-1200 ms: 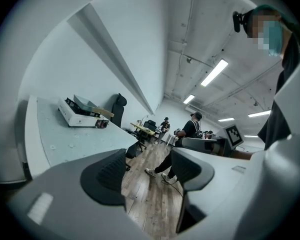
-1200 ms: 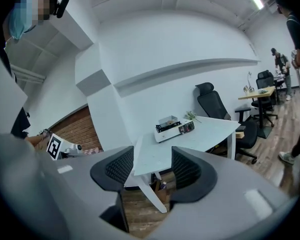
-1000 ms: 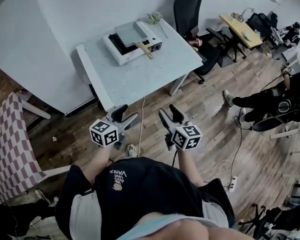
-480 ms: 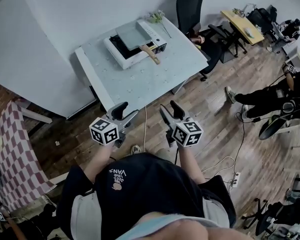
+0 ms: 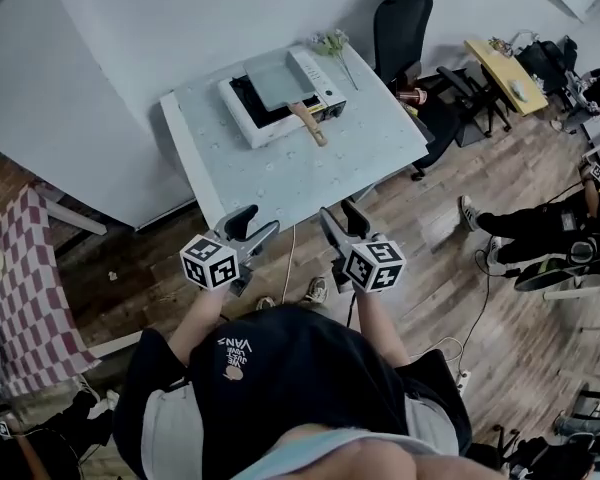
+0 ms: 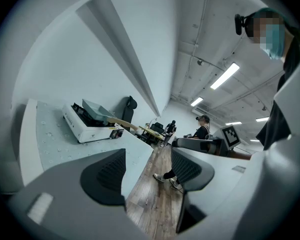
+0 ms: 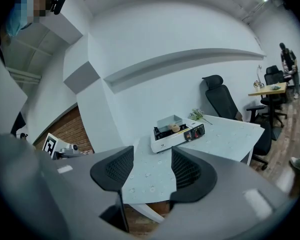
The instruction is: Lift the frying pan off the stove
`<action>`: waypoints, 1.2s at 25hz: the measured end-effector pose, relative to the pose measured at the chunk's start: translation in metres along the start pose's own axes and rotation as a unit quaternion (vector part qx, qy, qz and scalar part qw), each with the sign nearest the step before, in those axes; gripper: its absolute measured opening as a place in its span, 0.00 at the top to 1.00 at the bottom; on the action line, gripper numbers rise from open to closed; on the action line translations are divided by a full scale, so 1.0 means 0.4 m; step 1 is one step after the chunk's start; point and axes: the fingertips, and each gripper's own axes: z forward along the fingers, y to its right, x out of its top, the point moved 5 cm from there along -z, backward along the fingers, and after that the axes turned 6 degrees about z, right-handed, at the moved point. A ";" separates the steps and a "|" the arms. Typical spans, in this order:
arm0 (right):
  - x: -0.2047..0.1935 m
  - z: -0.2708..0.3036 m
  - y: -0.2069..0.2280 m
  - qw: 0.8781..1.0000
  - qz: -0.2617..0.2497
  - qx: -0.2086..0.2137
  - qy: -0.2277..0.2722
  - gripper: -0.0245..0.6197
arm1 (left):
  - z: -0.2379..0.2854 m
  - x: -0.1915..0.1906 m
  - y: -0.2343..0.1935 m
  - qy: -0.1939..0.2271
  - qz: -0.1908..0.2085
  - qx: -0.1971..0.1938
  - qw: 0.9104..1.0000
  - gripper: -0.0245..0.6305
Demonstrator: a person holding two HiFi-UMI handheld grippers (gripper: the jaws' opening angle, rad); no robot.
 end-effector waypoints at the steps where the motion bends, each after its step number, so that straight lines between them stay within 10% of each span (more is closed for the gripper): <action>1: 0.009 0.007 0.013 1.000 -0.001 0.002 -0.003 0.61 | 0.014 0.004 -0.001 0.001 -0.001 0.004 1.000 0.56; 30: 0.150 0.214 0.250 0.989 -0.074 0.101 -0.084 0.61 | 0.312 0.085 -0.091 0.117 -0.149 0.105 0.976 0.56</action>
